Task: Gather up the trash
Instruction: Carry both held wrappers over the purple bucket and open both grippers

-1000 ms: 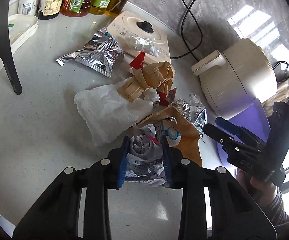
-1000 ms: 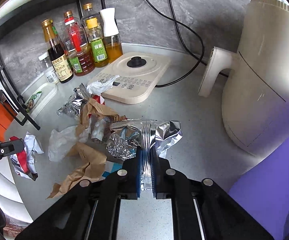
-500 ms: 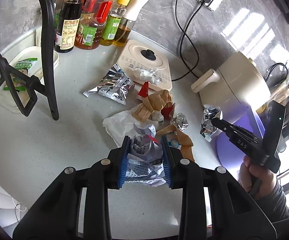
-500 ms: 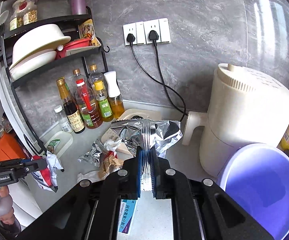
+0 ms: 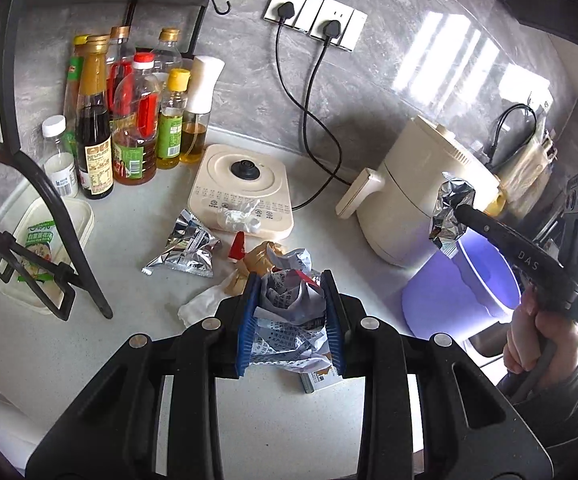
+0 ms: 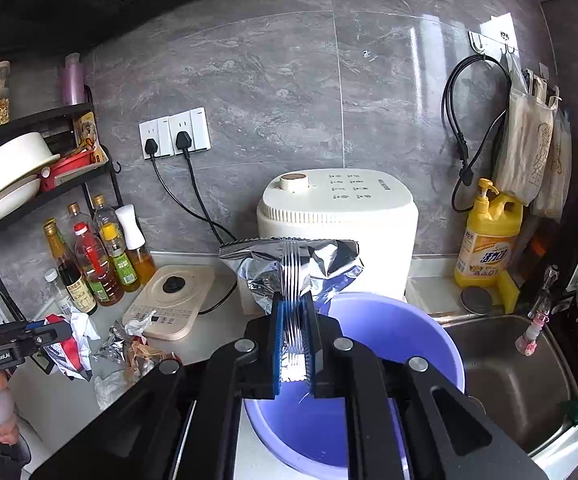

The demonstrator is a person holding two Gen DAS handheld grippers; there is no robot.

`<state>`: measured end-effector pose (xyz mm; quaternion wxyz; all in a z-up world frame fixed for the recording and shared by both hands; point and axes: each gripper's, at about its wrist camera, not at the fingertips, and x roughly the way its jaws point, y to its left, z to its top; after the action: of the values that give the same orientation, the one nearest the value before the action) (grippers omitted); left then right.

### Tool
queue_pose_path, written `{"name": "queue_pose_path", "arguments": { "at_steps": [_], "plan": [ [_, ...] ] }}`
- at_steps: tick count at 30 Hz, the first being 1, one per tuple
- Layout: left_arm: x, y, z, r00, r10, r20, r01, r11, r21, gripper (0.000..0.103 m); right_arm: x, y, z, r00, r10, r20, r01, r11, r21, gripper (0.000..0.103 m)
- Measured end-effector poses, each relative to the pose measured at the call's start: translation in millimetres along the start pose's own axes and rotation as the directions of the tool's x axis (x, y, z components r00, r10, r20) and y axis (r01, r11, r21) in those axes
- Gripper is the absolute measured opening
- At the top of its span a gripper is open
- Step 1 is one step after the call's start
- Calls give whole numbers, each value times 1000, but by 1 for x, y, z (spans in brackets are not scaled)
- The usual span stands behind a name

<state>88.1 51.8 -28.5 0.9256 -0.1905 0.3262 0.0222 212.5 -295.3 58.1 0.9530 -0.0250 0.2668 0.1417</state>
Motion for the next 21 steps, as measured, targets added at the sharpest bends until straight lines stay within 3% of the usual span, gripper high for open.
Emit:
{"name": "queue_pose_path", "arguments": {
  "at_steps": [2, 3, 4, 13, 21],
  "plan": [
    [2, -9, 6, 1000, -11, 4, 10, 999, 45, 30, -5, -10, -3, 999, -41, 10, 41, 999, 22, 41],
    [3, -13, 8, 1000, -18, 7, 18, 998, 61, 30, -12, -14, -6, 996, -78, 32, 77, 997, 28, 66],
    [4, -18, 11, 1000, -27, 9, 26, 997, 73, 30, -19, -19, -9, 993, -104, 48, 103, 994, 21, 70],
    [24, -67, 26, 990, -138, -2, 137, 977, 161, 30, -52, -44, -25, 979, -202, 1, 202, 979, 12, 75],
    [43, -115, 31, 962, -271, -19, 269, 938, 221, 30, -72, -60, -43, 967, -252, -19, 253, 966, 49, 80]
  ]
}}
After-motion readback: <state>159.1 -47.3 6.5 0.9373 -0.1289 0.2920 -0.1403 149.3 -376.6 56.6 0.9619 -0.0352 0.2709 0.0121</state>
